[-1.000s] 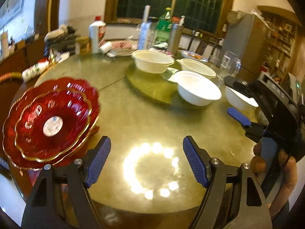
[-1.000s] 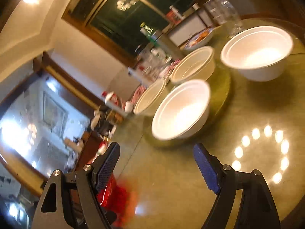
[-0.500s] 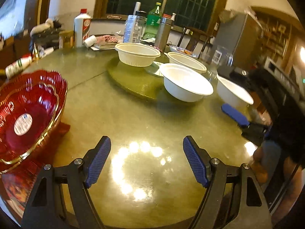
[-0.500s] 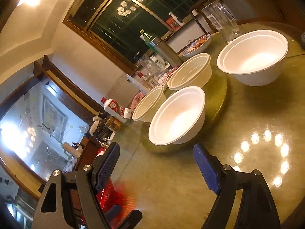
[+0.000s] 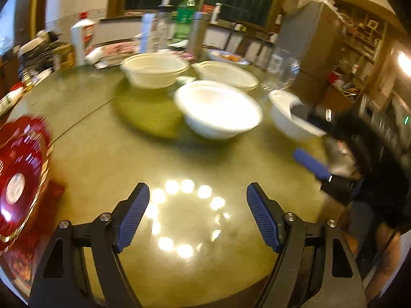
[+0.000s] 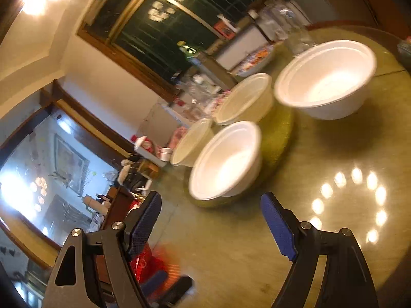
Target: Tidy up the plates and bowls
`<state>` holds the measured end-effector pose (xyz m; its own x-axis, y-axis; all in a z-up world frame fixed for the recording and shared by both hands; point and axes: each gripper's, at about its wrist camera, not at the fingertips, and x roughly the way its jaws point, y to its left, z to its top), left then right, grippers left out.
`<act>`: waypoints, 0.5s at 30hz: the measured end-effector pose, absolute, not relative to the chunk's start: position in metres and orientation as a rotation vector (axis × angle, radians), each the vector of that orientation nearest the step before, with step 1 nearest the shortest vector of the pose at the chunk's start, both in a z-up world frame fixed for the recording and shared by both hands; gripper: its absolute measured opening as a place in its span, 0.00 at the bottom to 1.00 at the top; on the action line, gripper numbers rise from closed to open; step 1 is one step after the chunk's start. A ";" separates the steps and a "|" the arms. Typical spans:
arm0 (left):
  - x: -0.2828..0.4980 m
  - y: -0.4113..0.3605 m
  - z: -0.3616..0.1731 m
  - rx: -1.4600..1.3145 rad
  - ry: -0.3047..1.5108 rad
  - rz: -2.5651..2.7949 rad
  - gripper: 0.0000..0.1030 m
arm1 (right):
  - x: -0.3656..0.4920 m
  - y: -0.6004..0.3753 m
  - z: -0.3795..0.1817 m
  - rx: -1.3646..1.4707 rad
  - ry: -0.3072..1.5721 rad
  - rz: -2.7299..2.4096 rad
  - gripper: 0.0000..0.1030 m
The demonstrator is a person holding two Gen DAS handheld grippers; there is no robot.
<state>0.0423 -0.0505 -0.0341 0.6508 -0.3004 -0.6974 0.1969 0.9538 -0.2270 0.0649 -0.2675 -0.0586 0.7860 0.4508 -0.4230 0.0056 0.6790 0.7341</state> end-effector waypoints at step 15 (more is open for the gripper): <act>0.162 -0.203 -0.021 -0.289 1.066 -0.414 0.76 | 0.099 -0.445 -0.059 0.929 0.775 -0.003 0.78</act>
<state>0.1616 -0.2032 -0.0210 0.4182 -0.4615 -0.7824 0.1876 0.8866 -0.4227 0.0990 -0.4449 -0.0593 0.7347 0.3158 -0.6005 0.3205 0.6185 0.7174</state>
